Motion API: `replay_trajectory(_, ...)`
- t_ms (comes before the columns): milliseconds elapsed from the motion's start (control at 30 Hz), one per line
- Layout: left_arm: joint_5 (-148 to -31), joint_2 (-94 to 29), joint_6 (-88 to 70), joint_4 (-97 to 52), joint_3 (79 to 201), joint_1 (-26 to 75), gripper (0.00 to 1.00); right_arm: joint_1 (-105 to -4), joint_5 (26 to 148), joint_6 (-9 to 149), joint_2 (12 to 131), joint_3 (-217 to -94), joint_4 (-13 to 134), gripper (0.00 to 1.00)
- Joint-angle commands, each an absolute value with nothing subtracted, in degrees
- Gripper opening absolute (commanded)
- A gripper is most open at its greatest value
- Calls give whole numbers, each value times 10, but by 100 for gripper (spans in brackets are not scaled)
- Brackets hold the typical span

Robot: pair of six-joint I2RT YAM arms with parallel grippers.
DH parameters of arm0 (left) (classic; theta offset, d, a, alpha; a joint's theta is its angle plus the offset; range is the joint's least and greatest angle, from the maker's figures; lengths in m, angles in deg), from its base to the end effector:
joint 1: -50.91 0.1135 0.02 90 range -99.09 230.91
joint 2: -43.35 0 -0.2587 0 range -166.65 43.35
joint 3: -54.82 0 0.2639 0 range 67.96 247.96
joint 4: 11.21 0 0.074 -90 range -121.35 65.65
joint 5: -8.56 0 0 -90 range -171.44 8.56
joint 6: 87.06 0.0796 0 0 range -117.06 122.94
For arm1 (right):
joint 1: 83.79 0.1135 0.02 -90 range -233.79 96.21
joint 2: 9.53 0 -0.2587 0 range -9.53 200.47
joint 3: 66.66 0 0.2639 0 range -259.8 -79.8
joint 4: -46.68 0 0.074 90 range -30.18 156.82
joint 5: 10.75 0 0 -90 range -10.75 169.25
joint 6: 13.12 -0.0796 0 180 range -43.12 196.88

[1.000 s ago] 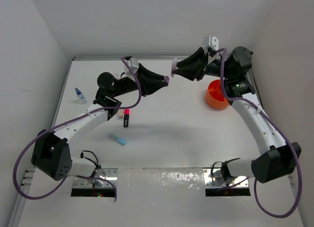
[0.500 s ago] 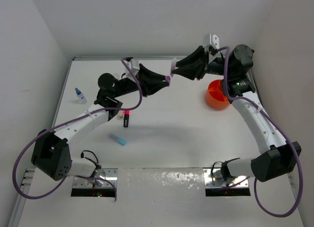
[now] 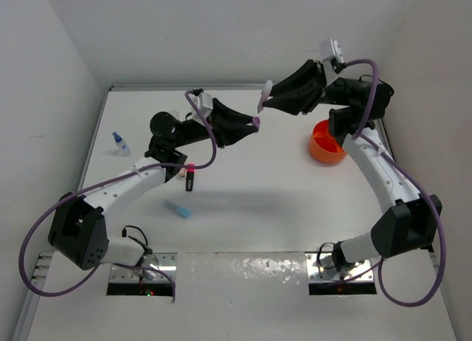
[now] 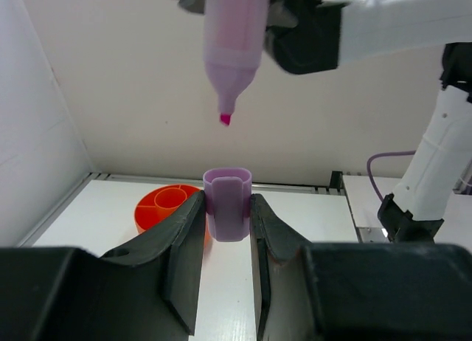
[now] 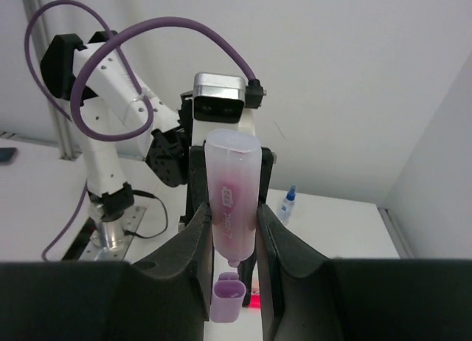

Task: Sort the stationery into containers
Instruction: Close the pen cap on the pen.

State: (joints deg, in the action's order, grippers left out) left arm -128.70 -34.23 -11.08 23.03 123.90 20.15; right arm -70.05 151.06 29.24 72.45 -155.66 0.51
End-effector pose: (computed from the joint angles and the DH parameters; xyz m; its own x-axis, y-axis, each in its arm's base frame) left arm 0.2629 -0.2245 0.3827 0.1403 -0.2748 -0.9512 0.9787 0.1837 0.0912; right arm 0.2784 0.1459 0.4811 0.0607 0.2523 -0.9657 -0.9972 -0.0273 -0.0698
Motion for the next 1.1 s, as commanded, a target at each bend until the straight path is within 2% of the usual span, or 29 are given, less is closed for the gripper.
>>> replay_trajectory(0, -1302, -340, -121, 279, 1244, 192, 0, -695, 1531, 177, 747, -1581, -137, 0)
replay_trajectory(600, -1306, -334, -121, 287, 1257, 200, 0, -683, 1540, 335, 713, -1555, 51, 0)
replay_trajectory(1067, -1308, -336, -133, 287, 1266, 202, 0, -683, 1539, 357, 712, -1546, 73, 0)
